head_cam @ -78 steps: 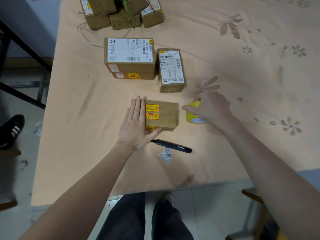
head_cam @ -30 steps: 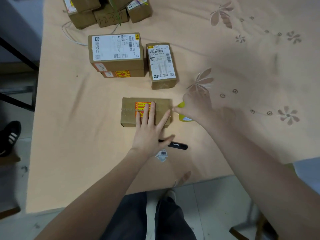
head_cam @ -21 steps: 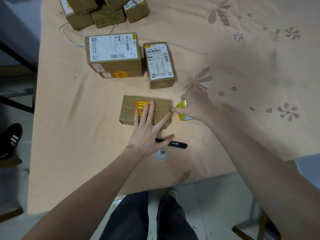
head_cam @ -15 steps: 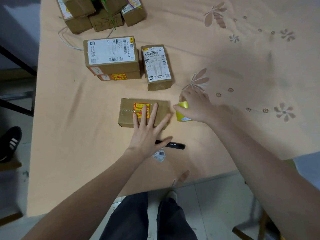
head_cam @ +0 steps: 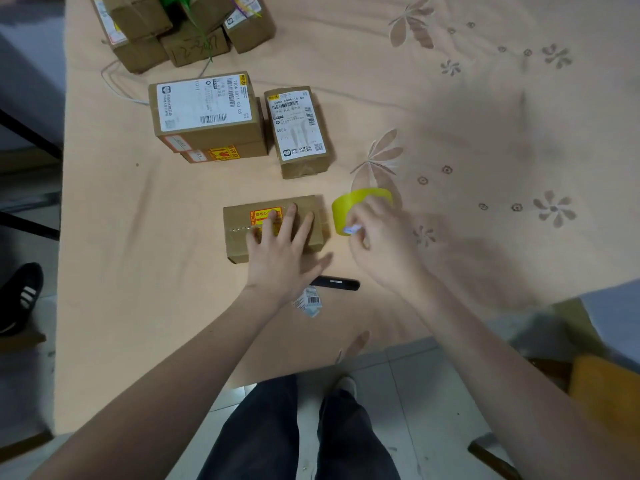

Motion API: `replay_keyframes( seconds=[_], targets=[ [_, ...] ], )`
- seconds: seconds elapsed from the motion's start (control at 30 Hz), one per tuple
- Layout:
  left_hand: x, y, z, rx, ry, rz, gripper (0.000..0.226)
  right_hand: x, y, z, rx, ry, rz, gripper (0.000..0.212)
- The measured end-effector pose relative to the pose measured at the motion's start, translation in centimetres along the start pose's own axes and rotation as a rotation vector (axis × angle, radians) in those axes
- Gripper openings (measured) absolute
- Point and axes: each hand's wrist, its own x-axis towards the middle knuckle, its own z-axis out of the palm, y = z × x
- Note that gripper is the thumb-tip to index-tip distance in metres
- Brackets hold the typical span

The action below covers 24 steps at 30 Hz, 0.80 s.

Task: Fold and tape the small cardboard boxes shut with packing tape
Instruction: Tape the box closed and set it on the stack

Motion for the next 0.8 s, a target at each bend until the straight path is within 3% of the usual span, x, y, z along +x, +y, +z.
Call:
replay_keyframes(
  seconds=[0.1, 0.23, 0.37, 0.53, 0.67, 0.8],
  targets=[
    [1.1, -0.6, -0.5, 0.029, 0.028, 0.018, 0.086, -2.6, -1.1, 2.1, 0.027, -0.207, -0.058, 0.015],
    [3.4, -1.6, -1.1, -0.119, -0.002, 0.077, 0.102, -4.4, -0.8, 5.6, -0.174, -0.503, -0.018, 0.042],
    [4.3, -1.9, -0.8, -0.168, -0.145, 0.085, 0.115, -3.8, -0.4, 6.9, -0.27, -0.485, -0.02, 0.039],
    [4.3, -2.3, -1.5, -0.331, -0.147, 0.026, 0.117, -3.0, 2.0, 4.1, -0.192, -0.474, 0.086, 0.019],
    [4.0, -2.6, -2.4, -0.449, -0.093, -0.005, 0.112, -3.9, 4.2, 0.2, 0.055, -0.54, 0.248, 0.009],
    [3.6, -2.4, -3.3, -0.533, -0.049, 0.004, 0.102, -3.6, 4.1, -3.5, 0.263, -0.37, 0.33, 0.026]
  ],
)
